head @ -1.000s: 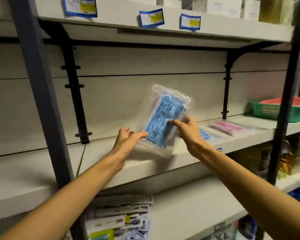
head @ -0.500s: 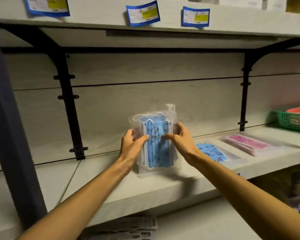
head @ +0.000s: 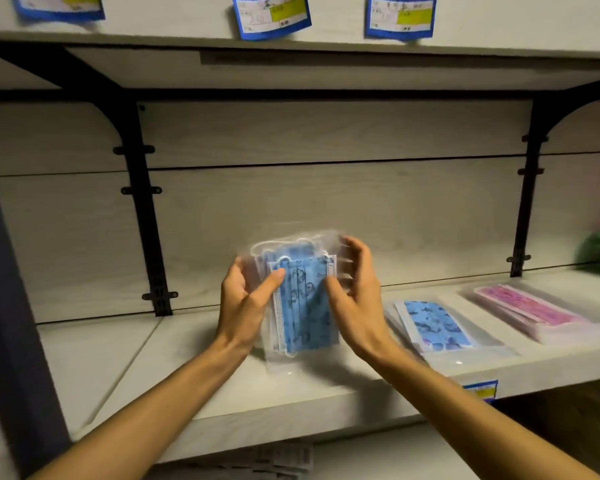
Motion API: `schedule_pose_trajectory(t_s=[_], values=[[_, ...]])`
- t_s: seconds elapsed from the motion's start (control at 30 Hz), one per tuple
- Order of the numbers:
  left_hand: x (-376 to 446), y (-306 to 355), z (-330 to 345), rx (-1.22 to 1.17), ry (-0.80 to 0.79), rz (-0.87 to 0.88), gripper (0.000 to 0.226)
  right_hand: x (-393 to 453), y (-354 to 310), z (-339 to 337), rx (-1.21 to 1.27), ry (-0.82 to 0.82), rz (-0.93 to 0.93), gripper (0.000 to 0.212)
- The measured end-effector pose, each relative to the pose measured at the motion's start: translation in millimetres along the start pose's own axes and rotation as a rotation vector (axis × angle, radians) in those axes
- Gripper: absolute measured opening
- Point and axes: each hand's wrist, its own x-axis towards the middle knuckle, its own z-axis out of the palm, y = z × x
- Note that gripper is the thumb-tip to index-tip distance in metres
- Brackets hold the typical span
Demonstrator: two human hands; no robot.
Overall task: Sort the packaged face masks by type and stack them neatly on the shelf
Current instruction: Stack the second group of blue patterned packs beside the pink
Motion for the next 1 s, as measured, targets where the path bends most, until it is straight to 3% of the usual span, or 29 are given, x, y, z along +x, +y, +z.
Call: schedule_pose_trajectory(t_s=[0.23,0.43,0.67,0.77,0.83,0.9,1.0], values=[[-10.5,-7.5,-4.8,0.017,-0.085,-0.069,0.044,-3.3,13.2,3.6,-0.113,0.014,0.031,0.051],[2.6,-5.7,4.8,0.076,-0.077,-0.141,0.021,11.4,12.2,4.3,-0.218,-0.015,-0.034,0.054],[33.8,8.0,-2.5,-0.131,0.07,-0.228,0.026,21.7,32.5,-19.7,0.025,-0.187,0.294,0.071],[40.2,4.2,-3.5,-0.293,0.143,-0.311,0.034,21.4,34.0,-20.2,0.246,-0.184,0.478,0.076],[38.5,-2.1,0.3,-0.392,0.142,-0.408,0.037,18.6,35.1,-16.5,0.345,-0.247,0.568,0.068],[35.1,-8.4,6.3,-0.461,0.115,-0.482,0.038,12.6,33.8,-9.4,0.385,-0.347,0.555,0.04],[32.8,-14.5,7.1,-0.5,0.061,-0.487,0.036,10.0,30.4,-6.0,0.42,-0.285,0.498,0.022]])
